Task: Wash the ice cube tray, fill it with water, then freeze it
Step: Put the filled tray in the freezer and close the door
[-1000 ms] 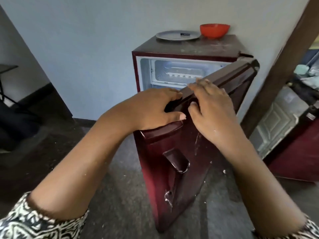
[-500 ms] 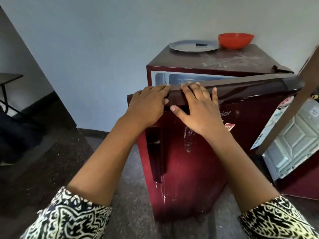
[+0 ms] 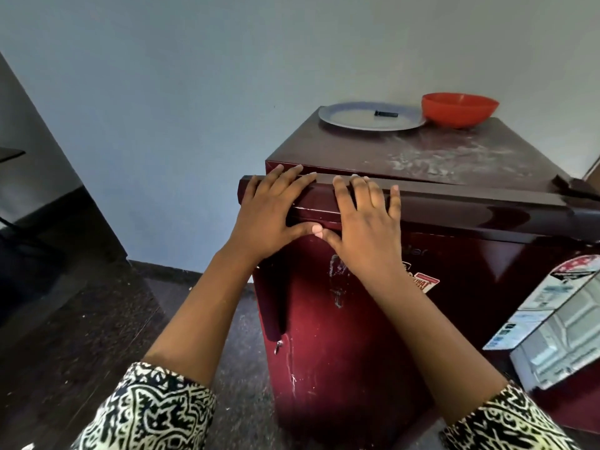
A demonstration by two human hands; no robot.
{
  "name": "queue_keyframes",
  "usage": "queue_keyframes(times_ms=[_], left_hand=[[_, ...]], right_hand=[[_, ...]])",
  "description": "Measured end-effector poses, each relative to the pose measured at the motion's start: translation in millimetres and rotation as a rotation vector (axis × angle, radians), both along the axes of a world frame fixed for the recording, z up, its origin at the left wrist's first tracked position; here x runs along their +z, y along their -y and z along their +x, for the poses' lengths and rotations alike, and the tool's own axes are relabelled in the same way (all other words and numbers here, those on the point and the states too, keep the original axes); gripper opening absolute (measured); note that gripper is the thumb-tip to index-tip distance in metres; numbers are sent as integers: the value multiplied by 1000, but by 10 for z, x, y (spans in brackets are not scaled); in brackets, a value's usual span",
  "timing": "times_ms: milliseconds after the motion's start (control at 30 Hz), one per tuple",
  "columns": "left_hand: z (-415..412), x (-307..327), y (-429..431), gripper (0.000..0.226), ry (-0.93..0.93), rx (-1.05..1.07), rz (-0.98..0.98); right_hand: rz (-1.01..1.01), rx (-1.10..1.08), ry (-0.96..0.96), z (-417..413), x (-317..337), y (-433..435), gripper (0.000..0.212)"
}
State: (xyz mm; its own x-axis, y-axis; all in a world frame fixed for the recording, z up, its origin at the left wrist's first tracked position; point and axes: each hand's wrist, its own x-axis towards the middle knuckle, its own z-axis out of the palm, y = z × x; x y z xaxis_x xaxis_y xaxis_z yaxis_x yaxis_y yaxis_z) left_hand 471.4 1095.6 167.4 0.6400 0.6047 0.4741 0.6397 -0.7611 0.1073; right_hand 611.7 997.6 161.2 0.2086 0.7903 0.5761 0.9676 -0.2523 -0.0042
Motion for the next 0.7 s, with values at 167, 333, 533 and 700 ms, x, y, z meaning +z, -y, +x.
queue_keyframes(times_ms=[167, 333, 533, 700], left_hand=[[134, -84, -246, 84, 84, -34, 43], [202, -79, -447, 88, 65, -66, 13], [192, 62, -584, 103, -103, -66, -22], [278, 193, -687, 116, -188, -56, -98]], right_hand=[[-48, 5, 42, 188, 76, -175, 88], [-176, -12, 21, 292, 185, -313, 93], [-247, -61, 37, 295, 198, -382, 97], [-227, -60, 16, 283, 197, -414, 97]])
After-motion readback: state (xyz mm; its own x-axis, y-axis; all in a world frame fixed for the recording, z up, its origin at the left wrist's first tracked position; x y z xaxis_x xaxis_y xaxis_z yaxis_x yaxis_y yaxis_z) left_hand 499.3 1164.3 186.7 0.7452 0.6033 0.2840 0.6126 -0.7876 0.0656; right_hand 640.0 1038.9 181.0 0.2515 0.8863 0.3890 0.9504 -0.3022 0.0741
